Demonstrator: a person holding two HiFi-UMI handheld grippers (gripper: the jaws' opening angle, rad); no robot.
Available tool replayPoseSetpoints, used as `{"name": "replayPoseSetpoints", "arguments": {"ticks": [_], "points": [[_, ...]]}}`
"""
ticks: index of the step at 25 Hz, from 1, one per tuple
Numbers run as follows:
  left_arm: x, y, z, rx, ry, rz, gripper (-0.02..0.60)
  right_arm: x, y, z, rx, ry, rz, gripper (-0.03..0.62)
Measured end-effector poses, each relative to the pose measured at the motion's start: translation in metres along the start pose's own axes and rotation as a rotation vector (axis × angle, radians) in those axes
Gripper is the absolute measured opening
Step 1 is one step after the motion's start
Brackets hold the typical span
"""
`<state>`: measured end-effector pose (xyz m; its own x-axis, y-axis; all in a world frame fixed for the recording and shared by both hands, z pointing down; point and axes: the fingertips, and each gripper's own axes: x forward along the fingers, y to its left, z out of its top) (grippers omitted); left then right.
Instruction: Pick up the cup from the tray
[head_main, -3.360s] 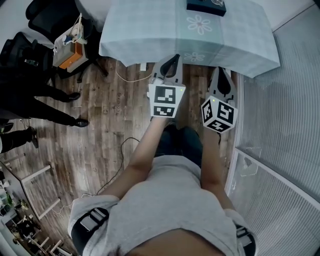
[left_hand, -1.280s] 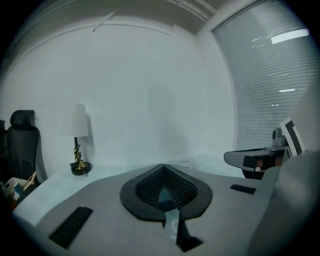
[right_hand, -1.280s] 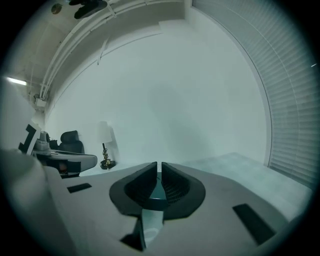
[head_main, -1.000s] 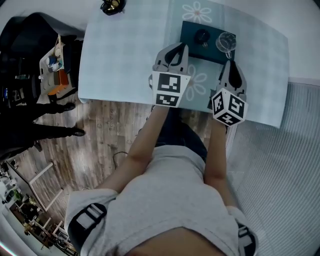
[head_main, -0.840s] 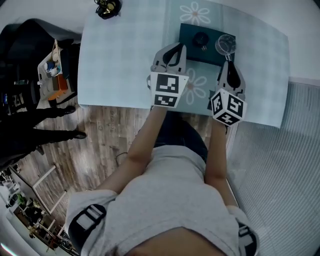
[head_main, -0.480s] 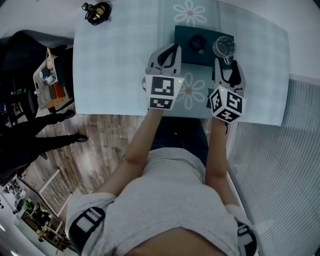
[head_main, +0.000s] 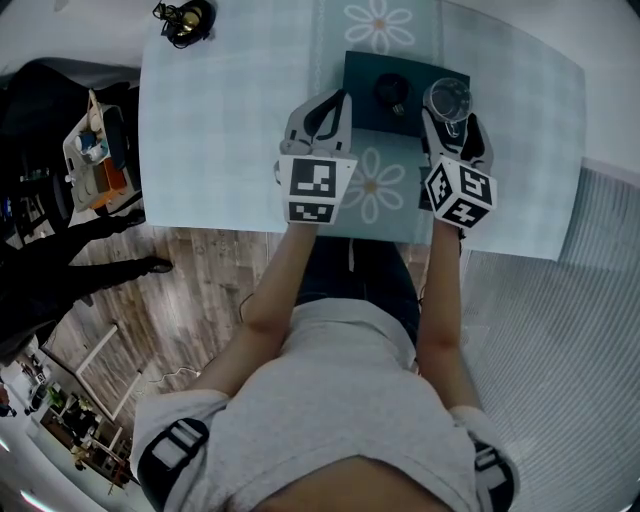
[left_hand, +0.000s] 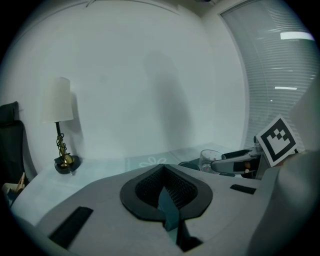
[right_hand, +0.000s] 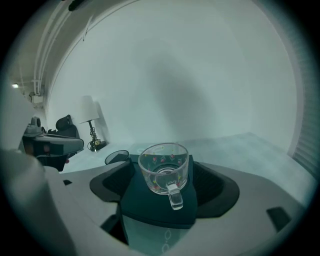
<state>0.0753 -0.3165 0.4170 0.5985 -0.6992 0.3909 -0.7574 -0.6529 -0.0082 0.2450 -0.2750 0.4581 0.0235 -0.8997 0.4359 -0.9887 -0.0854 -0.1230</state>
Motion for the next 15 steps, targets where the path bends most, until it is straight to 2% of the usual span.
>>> {"name": "replayPoseSetpoints", "arguments": {"ticks": [15], "points": [[0.006, 0.013, -0.006, -0.015, 0.028, 0.041, 0.006, 0.035, -0.001, 0.006, -0.075, 0.037, 0.054, 0.344]]}}
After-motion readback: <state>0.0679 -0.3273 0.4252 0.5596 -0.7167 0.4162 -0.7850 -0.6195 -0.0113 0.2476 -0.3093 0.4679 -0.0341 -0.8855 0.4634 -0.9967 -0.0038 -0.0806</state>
